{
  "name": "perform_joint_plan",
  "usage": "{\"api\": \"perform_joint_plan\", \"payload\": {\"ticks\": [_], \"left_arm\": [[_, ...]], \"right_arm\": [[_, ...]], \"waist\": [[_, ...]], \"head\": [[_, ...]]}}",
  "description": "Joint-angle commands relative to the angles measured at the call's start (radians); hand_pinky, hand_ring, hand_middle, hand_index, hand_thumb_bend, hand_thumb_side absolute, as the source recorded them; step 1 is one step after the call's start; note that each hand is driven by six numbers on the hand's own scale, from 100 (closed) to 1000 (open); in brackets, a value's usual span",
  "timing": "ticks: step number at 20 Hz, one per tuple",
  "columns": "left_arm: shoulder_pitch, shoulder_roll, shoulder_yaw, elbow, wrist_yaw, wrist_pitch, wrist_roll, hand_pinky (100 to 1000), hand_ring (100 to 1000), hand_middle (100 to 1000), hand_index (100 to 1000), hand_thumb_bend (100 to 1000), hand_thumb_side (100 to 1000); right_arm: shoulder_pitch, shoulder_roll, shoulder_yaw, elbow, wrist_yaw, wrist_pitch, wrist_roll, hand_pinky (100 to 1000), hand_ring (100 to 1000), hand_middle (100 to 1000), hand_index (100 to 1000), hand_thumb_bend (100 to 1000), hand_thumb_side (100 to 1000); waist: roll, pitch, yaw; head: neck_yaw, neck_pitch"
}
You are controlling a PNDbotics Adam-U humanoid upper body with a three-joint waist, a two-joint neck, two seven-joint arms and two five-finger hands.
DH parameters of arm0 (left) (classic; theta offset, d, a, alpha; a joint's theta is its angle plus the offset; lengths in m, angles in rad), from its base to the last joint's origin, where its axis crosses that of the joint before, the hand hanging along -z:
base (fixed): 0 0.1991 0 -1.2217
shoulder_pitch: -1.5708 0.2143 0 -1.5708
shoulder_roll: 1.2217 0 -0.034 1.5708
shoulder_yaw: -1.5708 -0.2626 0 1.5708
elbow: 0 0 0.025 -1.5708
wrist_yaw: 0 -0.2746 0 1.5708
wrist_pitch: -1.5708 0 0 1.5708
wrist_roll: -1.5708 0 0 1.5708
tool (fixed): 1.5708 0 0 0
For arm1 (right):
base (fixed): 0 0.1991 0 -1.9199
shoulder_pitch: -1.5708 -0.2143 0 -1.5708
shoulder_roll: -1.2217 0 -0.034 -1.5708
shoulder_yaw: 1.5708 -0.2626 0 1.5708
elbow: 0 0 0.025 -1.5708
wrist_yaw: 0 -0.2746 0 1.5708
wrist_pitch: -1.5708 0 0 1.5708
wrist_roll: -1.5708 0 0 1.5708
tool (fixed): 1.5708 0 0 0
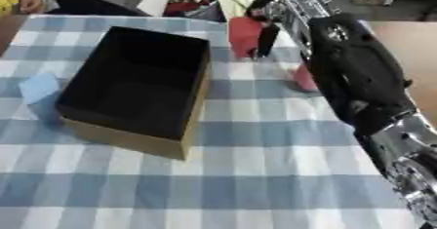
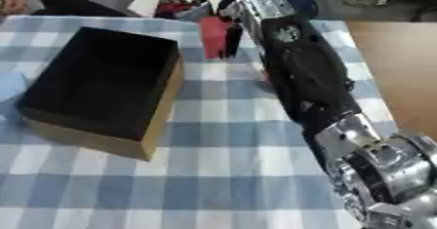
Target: Pick up objects on the table and place them in the box.
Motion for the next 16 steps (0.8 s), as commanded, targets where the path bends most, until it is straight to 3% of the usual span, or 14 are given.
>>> {"api": "perform_joint_plan", "payload": {"ticks": [1, 6, 7, 8, 16], "left_arm": [[-0.001, 0.026, 0.007, -0.016, -0.002, 0.001, -0.001, 454, 685, 621, 799, 100, 825], [0.001, 0.028, 0.009, -0.016, -0.001, 0.001, 0.0, 458, 685, 621, 799, 100, 823], [0.001, 0.028, 0.009, -0.016, -0.001, 0.001, 0.0, 459, 685, 621, 799, 100, 831], [0.001, 0.029, 0.009, -0.016, 0.0, 0.001, 0.0, 459, 685, 621, 799, 100, 822], [-0.003, 0.028, 0.008, -0.016, 0.005, -0.001, -0.003, 463, 684, 621, 799, 100, 821]], "right_arm": [[-0.037, -0.017, 0.015, -0.058, -0.069, -0.032, 0.003, 907, 900, 803, 717, 100, 269], [-0.046, -0.025, 0.085, -0.157, -0.22, -0.114, 0.038, 907, 899, 805, 725, 100, 251], [-0.045, -0.026, 0.098, -0.179, -0.249, -0.127, 0.047, 907, 899, 805, 725, 100, 289], [-0.044, -0.025, 0.112, -0.198, -0.276, -0.139, 0.057, 906, 898, 806, 725, 100, 245], [-0.024, 0.009, 0.184, -0.309, -0.427, -0.178, 0.12, 909, 900, 815, 738, 100, 263]], "waist": [[0.004, -0.034, -0.001], [0.001, -0.052, -0.009], [0.001, -0.055, -0.01], [0.0, -0.058, -0.011], [-0.001, -0.076, -0.009]], "head": [[0.007, 0.011], [0.006, 0.029], [0.006, 0.032], [0.005, 0.035], [0.006, 0.047]]}}
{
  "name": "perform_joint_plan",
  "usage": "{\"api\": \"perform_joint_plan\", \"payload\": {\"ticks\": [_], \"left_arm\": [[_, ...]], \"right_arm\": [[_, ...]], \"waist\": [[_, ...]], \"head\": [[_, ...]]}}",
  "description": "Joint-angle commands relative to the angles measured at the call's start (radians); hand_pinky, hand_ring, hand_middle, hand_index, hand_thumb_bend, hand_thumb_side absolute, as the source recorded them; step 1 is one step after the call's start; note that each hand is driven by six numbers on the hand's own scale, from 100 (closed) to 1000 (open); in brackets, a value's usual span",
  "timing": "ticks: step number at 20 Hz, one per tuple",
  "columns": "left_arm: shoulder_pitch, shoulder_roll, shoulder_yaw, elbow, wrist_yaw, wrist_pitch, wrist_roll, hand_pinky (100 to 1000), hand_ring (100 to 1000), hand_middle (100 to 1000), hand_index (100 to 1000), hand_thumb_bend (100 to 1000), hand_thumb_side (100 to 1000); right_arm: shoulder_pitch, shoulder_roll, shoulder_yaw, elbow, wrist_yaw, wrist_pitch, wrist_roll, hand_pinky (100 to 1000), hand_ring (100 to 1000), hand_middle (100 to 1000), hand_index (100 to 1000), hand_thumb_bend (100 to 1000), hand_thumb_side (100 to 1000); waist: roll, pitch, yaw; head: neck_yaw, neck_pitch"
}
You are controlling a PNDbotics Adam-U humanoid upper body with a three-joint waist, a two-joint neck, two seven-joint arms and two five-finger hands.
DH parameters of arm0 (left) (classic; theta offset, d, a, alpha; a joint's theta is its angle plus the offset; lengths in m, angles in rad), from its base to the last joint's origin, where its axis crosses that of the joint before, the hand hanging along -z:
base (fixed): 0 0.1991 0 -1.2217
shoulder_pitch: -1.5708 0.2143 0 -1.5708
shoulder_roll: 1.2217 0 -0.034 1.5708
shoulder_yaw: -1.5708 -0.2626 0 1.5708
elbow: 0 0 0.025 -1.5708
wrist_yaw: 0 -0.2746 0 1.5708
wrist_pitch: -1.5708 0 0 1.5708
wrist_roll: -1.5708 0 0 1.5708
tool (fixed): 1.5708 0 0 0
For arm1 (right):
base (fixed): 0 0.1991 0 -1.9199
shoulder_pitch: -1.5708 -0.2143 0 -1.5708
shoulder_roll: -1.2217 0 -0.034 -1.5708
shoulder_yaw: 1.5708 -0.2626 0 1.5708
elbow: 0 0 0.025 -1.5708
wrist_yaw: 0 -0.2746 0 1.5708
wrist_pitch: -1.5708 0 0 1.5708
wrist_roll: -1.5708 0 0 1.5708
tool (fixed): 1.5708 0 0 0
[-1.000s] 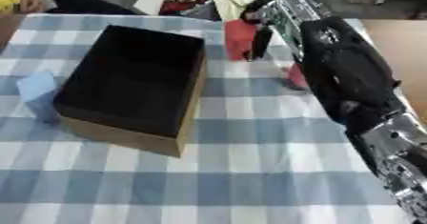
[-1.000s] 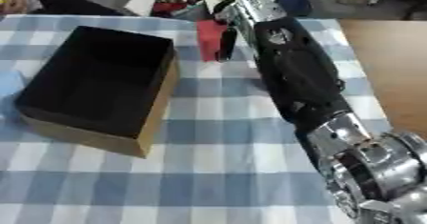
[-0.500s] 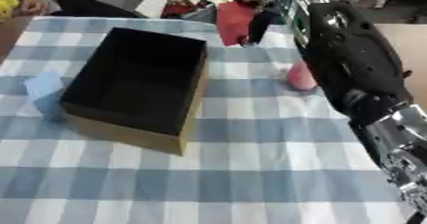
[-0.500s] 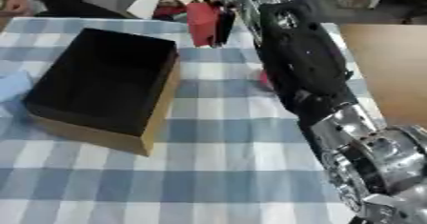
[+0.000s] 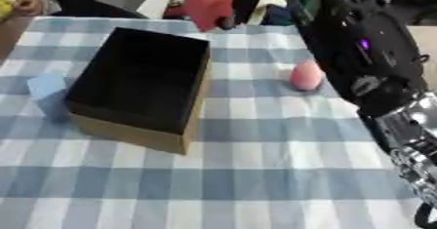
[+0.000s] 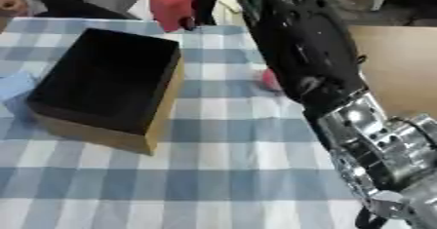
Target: Pick up objects on the table and place them in the box.
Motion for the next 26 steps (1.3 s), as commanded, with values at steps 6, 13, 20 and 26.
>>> {"api": "perform_joint_plan", "payload": {"ticks": [6, 13, 20, 26], "left_arm": [[-0.015, 0.025, 0.006, -0.016, 0.009, -0.003, -0.005, 464, 684, 621, 799, 100, 820], [-0.021, 0.02, 0.003, -0.016, 0.014, -0.005, -0.01, 464, 683, 621, 798, 100, 819], [-0.024, 0.015, 0.002, -0.016, 0.017, -0.006, -0.011, 465, 683, 620, 797, 100, 819], [-0.025, 0.013, 0.001, -0.016, 0.017, -0.007, -0.011, 464, 682, 620, 796, 100, 818]], "right_arm": [[0.008, 0.063, 0.044, -0.066, -0.068, -0.002, 0.046, 909, 902, 816, 743, 100, 294], [0.046, 0.157, 0.05, -0.001, 0.031, 0.007, 0.008, 908, 904, 816, 744, 100, 312], [0.078, 0.224, 0.045, 0.069, 0.157, 0.001, -0.062, 907, 909, 822, 751, 100, 328], [0.088, 0.244, 0.066, 0.087, 0.229, -0.025, -0.101, 921, 937, 858, 821, 100, 500]], "waist": [[0.007, -0.034, 0.007], [0.009, -0.034, 0.019], [0.01, -0.029, 0.027], [0.01, -0.027, 0.028]], "head": [[-0.002, 0.005], [-0.02, 0.0], [-0.035, -0.001], [-0.042, 0.0]]}}
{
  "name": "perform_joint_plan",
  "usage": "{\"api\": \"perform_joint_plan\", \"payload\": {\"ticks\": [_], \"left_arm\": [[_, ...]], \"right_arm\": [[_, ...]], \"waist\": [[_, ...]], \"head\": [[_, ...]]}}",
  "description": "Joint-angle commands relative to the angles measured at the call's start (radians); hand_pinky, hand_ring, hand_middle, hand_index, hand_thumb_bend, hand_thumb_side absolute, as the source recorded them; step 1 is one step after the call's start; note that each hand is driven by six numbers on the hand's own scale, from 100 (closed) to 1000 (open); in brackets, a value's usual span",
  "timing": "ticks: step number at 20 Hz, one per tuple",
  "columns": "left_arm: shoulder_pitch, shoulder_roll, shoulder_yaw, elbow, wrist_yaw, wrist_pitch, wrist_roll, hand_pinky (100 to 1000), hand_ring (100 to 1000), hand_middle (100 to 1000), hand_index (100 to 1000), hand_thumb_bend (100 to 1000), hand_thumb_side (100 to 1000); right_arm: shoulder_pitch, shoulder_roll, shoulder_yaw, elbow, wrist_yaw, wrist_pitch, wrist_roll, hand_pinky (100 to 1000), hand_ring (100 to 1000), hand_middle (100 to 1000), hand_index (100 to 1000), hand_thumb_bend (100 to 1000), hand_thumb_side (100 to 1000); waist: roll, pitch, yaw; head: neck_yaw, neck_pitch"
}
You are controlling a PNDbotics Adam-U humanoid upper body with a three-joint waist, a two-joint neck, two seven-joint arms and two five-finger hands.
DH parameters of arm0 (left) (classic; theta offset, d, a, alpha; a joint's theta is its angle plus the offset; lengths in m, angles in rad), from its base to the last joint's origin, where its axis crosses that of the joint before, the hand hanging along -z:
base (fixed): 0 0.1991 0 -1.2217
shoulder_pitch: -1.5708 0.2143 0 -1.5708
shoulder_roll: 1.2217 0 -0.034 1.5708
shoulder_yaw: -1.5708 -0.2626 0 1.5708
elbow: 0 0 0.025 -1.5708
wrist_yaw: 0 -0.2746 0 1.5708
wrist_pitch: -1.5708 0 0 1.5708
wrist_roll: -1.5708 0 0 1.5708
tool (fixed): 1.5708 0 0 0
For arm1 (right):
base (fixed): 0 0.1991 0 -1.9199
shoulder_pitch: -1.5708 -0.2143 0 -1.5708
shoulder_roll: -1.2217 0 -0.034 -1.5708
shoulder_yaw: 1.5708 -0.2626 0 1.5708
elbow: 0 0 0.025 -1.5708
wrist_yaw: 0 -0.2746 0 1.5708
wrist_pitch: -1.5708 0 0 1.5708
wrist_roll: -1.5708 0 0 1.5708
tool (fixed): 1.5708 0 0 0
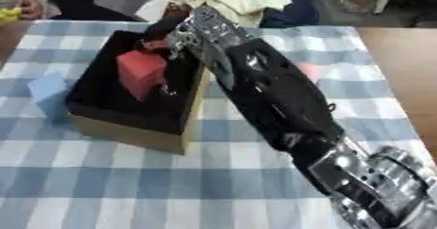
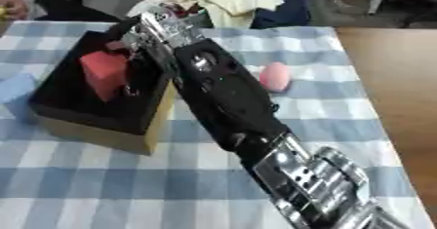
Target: Pick up objects on the table and place them in the box.
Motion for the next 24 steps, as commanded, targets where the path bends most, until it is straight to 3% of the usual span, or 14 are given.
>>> {"api": "perform_joint_plan", "payload": {"ticks": [1, 7, 15, 18, 24], "left_arm": [[-0.012, 0.014, 0.001, -0.016, 0.0, -0.001, -0.002, 464, 682, 620, 796, 100, 818], [-0.012, 0.014, 0.001, -0.016, 0.0, 0.0, -0.001, 465, 682, 619, 796, 100, 819], [-0.013, 0.014, 0.001, -0.016, 0.0, 0.0, -0.002, 464, 682, 618, 796, 100, 813], [-0.012, 0.013, 0.002, -0.016, -0.001, 0.0, -0.001, 465, 681, 618, 796, 100, 812], [-0.011, 0.013, 0.002, -0.016, -0.001, 0.001, -0.001, 464, 681, 617, 795, 100, 810]], "right_arm": [[-0.016, 0.005, 0.007, -0.007, 0.037, -0.012, -0.023, 925, 940, 874, 842, 101, 532], [-0.019, 0.008, 0.014, -0.025, 0.093, -0.033, -0.034, 945, 967, 930, 927, 422, 643], [-0.038, 0.011, 0.002, -0.048, 0.218, -0.03, -0.024, 959, 995, 987, 986, 691, 710], [-0.04, 0.012, -0.008, -0.042, 0.274, -0.026, -0.026, 958, 995, 985, 991, 703, 709], [-0.039, 0.003, -0.024, -0.08, 0.238, -0.035, -0.045, 959, 988, 966, 981, 553, 691]], "waist": [[0.009, -0.017, 0.003], [0.009, -0.019, 0.003], [0.007, -0.022, 0.0], [0.007, -0.023, 0.001], [0.008, -0.023, -0.005]], "head": [[-0.004, 0.0], [-0.003, -0.003], [-0.008, -0.004], [-0.009, -0.006], [-0.007, -0.006]]}}
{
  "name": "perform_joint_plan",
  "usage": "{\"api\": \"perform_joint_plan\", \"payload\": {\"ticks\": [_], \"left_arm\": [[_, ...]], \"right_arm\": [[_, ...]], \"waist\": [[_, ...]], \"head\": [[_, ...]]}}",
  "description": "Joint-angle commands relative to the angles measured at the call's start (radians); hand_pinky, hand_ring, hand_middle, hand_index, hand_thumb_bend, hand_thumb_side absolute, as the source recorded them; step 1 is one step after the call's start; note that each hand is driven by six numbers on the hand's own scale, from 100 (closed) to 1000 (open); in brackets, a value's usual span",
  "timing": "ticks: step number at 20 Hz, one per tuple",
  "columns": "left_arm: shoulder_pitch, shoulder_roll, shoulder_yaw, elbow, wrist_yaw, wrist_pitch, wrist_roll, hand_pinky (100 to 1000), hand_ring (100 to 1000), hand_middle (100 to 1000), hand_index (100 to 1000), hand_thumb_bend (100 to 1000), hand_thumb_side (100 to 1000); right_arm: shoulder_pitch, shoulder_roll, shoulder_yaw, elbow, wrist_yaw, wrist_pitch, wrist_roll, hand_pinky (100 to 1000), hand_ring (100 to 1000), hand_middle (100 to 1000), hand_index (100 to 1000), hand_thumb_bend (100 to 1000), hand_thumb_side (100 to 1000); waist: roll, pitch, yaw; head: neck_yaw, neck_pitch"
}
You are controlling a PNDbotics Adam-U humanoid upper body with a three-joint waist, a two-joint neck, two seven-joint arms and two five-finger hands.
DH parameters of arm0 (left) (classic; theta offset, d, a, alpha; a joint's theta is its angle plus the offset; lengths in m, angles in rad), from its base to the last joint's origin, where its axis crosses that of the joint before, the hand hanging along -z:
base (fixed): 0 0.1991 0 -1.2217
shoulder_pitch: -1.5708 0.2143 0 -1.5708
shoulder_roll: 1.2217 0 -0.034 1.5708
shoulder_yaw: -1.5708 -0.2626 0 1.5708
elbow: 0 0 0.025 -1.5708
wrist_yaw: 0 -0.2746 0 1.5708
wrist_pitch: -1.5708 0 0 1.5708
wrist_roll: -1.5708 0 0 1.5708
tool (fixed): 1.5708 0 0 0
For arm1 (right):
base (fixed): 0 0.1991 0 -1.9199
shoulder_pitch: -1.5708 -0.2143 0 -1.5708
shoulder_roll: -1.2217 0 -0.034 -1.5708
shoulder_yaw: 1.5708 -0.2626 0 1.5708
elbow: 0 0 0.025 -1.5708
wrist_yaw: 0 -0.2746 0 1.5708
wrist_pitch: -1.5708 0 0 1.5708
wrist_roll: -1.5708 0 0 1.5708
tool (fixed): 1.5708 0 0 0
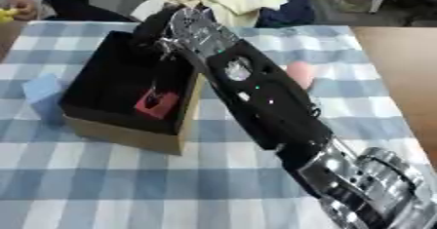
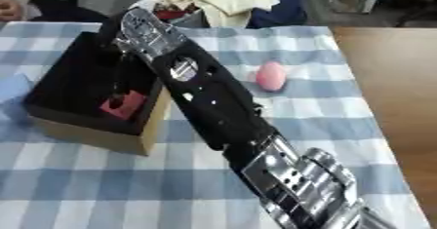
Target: Pick up objects on the table and place them in the box.
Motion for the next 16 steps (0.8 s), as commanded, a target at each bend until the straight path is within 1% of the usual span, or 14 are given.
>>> {"api": "perform_joint_plan", "payload": {"ticks": [1, 2, 3, 5, 7, 11, 13, 16], "left_arm": [[-0.009, 0.013, 0.003, -0.016, -0.002, 0.002, -0.001, 464, 681, 617, 795, 100, 809], [-0.009, 0.013, 0.003, -0.016, -0.002, 0.002, 0.0, 464, 681, 617, 795, 100, 809], [-0.009, 0.014, 0.004, -0.016, -0.003, 0.002, 0.0, 464, 681, 617, 795, 100, 809], [-0.006, 0.014, 0.005, -0.016, -0.004, 0.004, 0.0, 464, 681, 617, 795, 100, 809], [-0.004, 0.015, 0.006, -0.016, -0.006, 0.005, 0.002, 465, 681, 617, 795, 100, 809], [0.002, 0.019, 0.01, -0.016, -0.011, 0.007, 0.005, 465, 681, 617, 795, 100, 808], [0.004, 0.02, 0.011, -0.016, -0.012, 0.008, 0.007, 464, 681, 617, 795, 100, 808], [0.008, 0.022, 0.014, -0.016, -0.016, 0.011, 0.009, 464, 680, 616, 795, 100, 806]], "right_arm": [[-0.028, -0.015, -0.014, -0.061, -0.041, 0.001, -0.01, 961, 986, 963, 981, 417, 701], [-0.029, -0.023, -0.017, -0.08, -0.064, 0.005, -0.01, 961, 985, 959, 982, 475, 689], [-0.029, -0.032, -0.02, -0.099, -0.089, 0.009, -0.007, 961, 983, 956, 980, 443, 687], [-0.032, -0.063, -0.03, -0.144, -0.146, 0.021, 0.002, 959, 981, 953, 977, 412, 681], [-0.034, -0.1, -0.035, -0.188, -0.201, 0.033, 0.019, 957, 979, 948, 970, 398, 670], [-0.027, -0.207, -0.041, -0.265, -0.275, 0.055, 0.055, 954, 977, 944, 965, 419, 645], [-0.015, -0.259, -0.047, -0.297, -0.301, 0.068, 0.068, 952, 975, 940, 962, 425, 632], [0.012, -0.34, -0.051, -0.328, -0.331, 0.082, 0.087, 949, 969, 937, 960, 461, 607]], "waist": [[0.008, -0.024, -0.003], [0.008, -0.024, -0.005], [0.009, -0.025, -0.007], [0.009, -0.027, -0.012], [0.008, -0.028, -0.017], [0.008, -0.033, -0.032], [0.008, -0.035, -0.04], [0.008, -0.035, -0.05]], "head": [[0.0, -0.005], [0.001, -0.004], [0.002, -0.003], [0.006, -0.002], [0.01, 0.0], [0.023, 0.006], [0.029, 0.008], [0.038, 0.012]]}}
